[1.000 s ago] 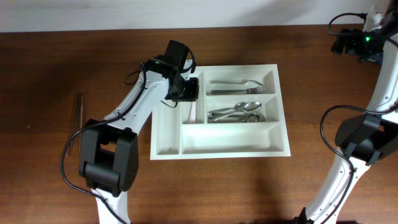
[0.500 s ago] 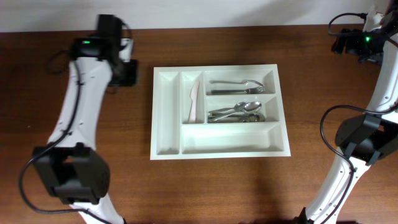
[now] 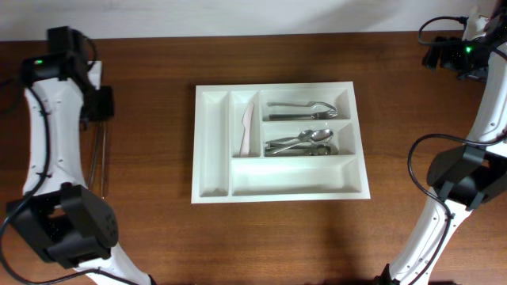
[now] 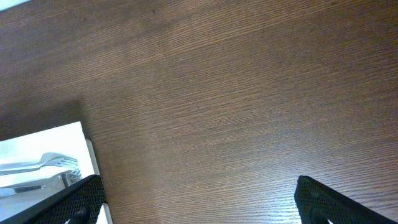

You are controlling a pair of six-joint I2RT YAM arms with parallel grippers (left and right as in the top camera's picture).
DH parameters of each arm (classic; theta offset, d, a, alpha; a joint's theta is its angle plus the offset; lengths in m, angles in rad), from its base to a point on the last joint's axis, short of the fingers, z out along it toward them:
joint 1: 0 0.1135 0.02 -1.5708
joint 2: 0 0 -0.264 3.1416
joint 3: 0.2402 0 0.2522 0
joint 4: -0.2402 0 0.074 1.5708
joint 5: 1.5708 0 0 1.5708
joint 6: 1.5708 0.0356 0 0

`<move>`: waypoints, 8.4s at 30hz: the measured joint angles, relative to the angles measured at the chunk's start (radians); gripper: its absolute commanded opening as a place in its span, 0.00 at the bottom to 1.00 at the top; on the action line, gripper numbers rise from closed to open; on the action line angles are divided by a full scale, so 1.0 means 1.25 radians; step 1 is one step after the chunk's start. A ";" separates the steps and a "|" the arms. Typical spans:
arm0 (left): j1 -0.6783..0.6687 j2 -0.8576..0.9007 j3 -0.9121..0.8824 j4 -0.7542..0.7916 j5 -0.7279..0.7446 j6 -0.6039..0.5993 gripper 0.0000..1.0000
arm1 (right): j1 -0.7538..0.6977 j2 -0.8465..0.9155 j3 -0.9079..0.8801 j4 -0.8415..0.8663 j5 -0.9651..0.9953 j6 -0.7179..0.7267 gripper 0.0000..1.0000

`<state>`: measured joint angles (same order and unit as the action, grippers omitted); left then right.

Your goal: Pack container

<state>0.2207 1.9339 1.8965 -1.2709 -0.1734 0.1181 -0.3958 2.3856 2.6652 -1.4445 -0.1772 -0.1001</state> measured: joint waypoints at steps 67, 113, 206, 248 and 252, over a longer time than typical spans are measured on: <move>0.088 0.320 0.000 0.126 0.058 0.128 0.12 | 0.000 0.000 0.000 0.000 0.000 0.000 0.99; -0.181 0.332 0.488 -0.220 0.403 0.201 0.02 | 0.000 0.000 0.000 0.000 0.000 0.000 0.99; -0.594 0.332 0.529 -0.159 0.404 0.313 0.30 | 0.000 0.000 0.000 0.000 0.000 0.000 0.99; -0.146 0.332 0.568 -0.146 0.090 -0.033 0.99 | 0.000 0.000 0.000 0.000 0.000 0.000 0.99; -0.145 0.332 0.568 -0.146 0.090 -0.033 0.99 | 0.000 0.000 0.000 0.000 0.000 0.001 0.99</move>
<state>0.0391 2.3493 2.6061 -1.4532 -0.0608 0.0769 -0.3958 2.3856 2.6652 -1.4445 -0.1772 -0.0994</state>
